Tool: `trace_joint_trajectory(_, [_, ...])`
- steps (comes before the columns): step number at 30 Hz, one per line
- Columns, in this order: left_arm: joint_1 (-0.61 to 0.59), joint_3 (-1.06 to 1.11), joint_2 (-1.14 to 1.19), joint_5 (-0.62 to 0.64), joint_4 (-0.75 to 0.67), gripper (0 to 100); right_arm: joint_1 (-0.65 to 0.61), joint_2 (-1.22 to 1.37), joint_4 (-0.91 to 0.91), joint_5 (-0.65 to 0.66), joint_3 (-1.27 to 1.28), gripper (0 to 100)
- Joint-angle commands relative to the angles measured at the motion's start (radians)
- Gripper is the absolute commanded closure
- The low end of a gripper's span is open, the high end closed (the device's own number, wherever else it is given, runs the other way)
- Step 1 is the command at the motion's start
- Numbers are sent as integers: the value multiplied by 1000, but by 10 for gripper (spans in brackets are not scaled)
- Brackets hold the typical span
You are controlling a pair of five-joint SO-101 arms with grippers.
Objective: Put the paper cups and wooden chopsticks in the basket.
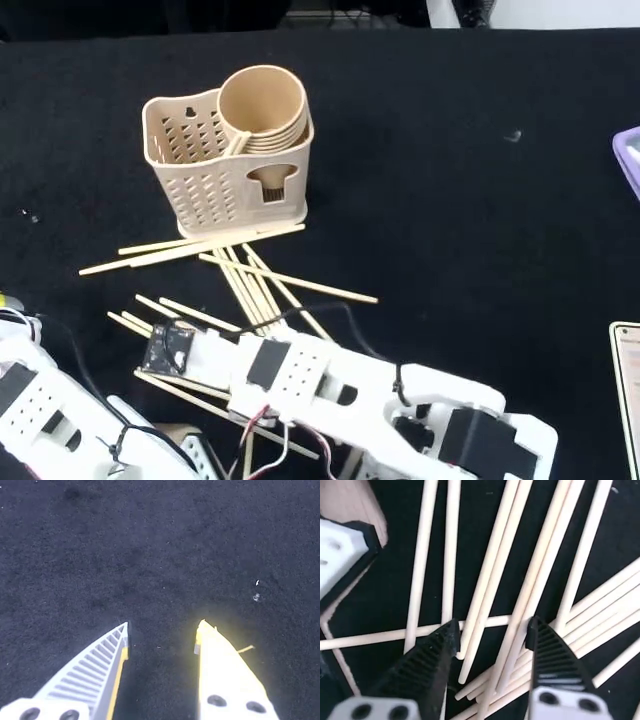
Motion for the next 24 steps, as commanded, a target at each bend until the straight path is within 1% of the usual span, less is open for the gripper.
trace_joint_trajectory(1, [1, -68, -9, 6, -3, 780, -21, -4, 54, -2, -61, 770])
trace_joint_trajectory(5, [1, -68, -9, 6, -3, 780, -20, -56, 115, -2, -88, 767])
trace_joint_trajectory(10, [1, -68, -9, 6, -3, 780, -21, -189, 196, 5, -94, 767])
trace_joint_trajectory(13, [1, -68, -9, 6, -3, 780, -71, -271, 226, 20, -50, 768])
trace_joint_trajectory(15, [1, -68, -9, 6, -3, 780, -149, -305, 206, 52, 24, 768])
trace_joint_trajectory(17, [1, -68, -9, 6, -3, 780, -227, -314, 155, 52, 93, 768])
trace_joint_trajectory(19, [1, -68, -9, 6, -3, 780, -272, -303, 100, 48, 139, 768])
trace_joint_trajectory(24, [1, -68, -9, 6, -3, 780, -247, -220, -18, 48, 171, 767])
